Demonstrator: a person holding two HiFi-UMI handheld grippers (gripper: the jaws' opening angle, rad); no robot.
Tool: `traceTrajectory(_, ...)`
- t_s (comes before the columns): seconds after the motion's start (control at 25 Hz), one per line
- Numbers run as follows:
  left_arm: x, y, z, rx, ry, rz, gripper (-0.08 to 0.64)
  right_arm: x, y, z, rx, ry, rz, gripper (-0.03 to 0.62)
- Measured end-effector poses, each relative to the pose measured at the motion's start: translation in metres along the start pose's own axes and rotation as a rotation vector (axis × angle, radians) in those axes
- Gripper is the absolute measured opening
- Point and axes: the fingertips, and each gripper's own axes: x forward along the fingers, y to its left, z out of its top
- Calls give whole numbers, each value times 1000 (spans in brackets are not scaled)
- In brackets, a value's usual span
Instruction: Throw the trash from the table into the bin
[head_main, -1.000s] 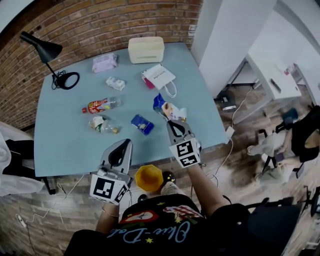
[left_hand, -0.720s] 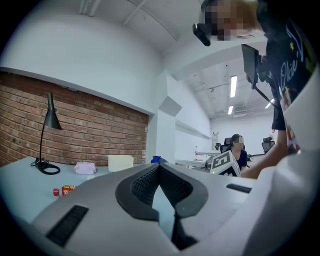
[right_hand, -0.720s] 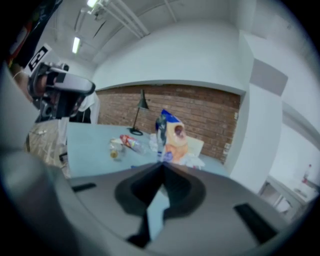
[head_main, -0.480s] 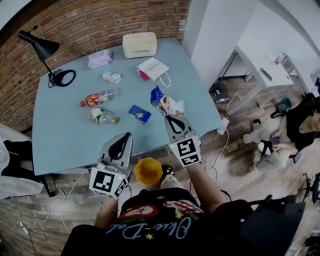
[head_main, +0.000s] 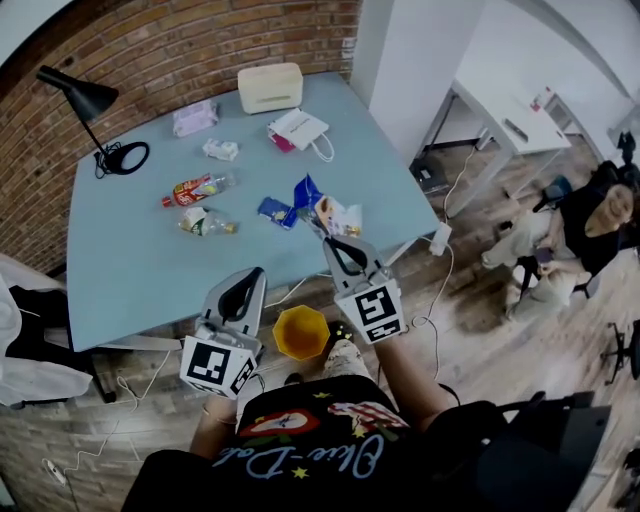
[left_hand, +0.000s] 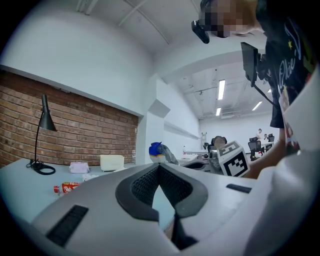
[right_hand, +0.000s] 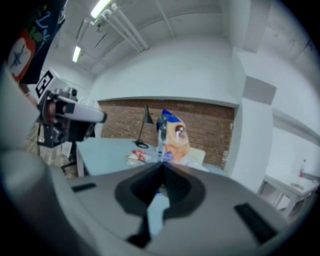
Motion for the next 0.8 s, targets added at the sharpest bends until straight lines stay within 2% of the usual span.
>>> traceTrajectory(0.12,-15,-7,-6,-7,13,-18,8,-14,21,6,-29,-9,11,6)
traceTrajectory(0.4,-41,-23,-11,-11,23,-56,8,-48,50,21,-7,-44,8,6)
traceTrajectory(0.8,-56,-36,-5,3,17,14,8,-75,56,31,40,-88,73,6)
